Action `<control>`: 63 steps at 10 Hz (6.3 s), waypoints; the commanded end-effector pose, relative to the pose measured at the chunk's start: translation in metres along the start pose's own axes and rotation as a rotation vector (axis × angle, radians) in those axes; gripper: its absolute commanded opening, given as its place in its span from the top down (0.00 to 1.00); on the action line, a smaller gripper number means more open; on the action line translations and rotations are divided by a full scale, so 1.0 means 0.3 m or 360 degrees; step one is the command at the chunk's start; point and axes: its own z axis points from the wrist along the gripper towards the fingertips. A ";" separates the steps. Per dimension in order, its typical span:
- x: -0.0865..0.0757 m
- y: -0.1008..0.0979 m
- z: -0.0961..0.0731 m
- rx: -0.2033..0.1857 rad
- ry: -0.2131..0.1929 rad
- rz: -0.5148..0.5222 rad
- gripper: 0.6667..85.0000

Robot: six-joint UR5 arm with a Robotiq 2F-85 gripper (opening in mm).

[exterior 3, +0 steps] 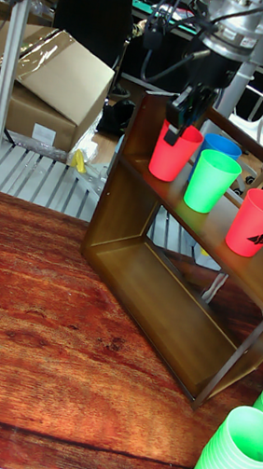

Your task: Take the cups off the shelf and stack them together

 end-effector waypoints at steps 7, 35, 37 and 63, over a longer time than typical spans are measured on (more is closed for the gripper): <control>-0.112 -0.531 0.001 0.0713 0.0086 -0.0518 0.99; 0.061 -0.733 0.399 0.0408 0.0050 -0.0100 0.99; 0.108 -0.736 0.396 0.0414 0.0127 -0.0022 0.99; -0.051 -0.885 0.644 0.0414 -0.0185 -0.0283 0.75</control>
